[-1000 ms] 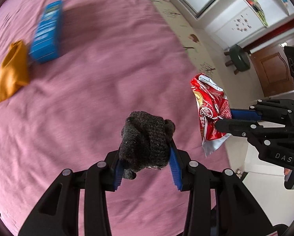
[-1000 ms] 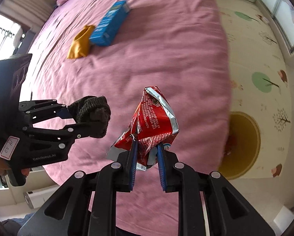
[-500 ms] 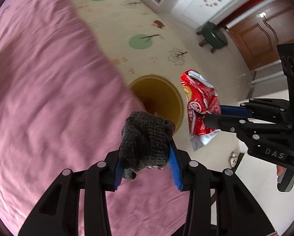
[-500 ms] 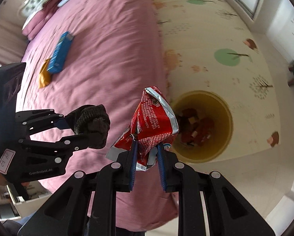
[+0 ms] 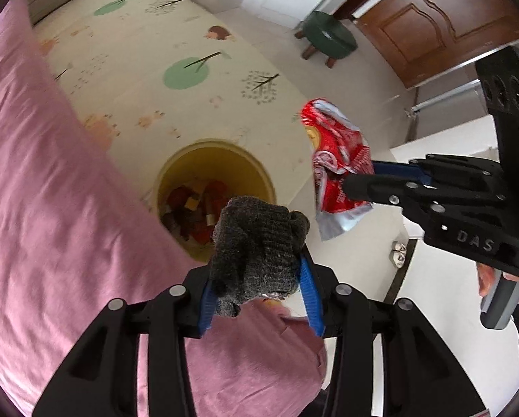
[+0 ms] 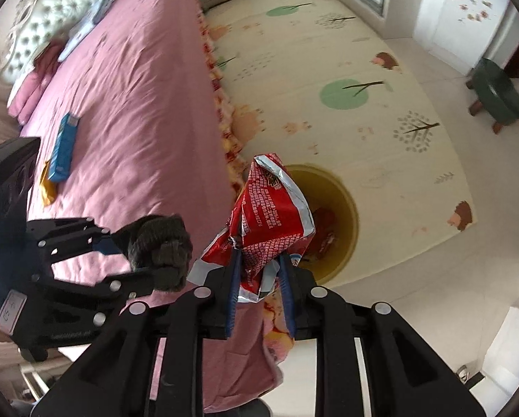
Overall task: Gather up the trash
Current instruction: 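Open both tools to drop glove and wrapper into the bin, then move both open tools back to the orange pouch and blue box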
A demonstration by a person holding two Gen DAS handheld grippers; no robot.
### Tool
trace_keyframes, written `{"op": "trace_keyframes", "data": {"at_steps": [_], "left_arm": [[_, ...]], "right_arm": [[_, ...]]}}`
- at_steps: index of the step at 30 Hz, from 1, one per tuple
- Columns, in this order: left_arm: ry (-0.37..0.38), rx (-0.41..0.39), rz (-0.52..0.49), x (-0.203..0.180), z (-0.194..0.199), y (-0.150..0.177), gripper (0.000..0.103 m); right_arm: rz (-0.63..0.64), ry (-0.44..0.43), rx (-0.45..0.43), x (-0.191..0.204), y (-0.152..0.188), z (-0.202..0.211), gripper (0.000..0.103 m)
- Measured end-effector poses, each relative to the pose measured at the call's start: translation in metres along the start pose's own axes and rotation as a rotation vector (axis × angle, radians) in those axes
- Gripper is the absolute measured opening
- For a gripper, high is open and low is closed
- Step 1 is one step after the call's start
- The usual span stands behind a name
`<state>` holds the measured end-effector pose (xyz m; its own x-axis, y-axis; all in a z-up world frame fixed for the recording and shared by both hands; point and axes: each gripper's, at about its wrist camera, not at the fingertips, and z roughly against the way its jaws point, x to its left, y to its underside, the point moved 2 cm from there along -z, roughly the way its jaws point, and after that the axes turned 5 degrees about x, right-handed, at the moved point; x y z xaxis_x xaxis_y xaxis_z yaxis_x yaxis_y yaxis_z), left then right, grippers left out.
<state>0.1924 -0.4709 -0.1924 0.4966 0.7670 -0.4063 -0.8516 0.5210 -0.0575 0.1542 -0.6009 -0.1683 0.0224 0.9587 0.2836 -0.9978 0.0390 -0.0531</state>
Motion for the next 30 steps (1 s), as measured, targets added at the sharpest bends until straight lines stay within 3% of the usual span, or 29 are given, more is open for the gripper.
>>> {"op": "trace_keyframes", "data": {"at_steps": [1,2,4,9,17,30], "left_arm": [[-0.002,0.001,-0.006,-0.002,0.000,-0.002,0.056],[-0.007,0.000,-0.015,-0.006,-0.001,-0.005,0.071],[-0.042,-0.013,-0.032,-0.012,-0.001,-0.008,0.079],[-0.037,-0.017,-0.033,-0.015,0.004,-0.004,0.080],[-0.055,-0.044,0.028,0.006,0.020,0.014,0.079],[-0.077,-0.150,0.208,0.075,0.075,0.066,0.079]], "right_arm": [[-0.024,0.012,-0.003,-0.007,0.000,0.002,0.044],[-0.043,0.016,-0.010,-0.011,0.000,0.004,0.048],[-0.070,0.023,-0.019,-0.019,-0.001,0.007,0.048],[-0.090,0.017,-0.014,-0.024,0.000,0.008,0.048],[-0.064,-0.011,-0.002,0.004,-0.003,0.004,0.048],[0.125,-0.060,0.030,0.112,-0.019,-0.012,0.048]]}}
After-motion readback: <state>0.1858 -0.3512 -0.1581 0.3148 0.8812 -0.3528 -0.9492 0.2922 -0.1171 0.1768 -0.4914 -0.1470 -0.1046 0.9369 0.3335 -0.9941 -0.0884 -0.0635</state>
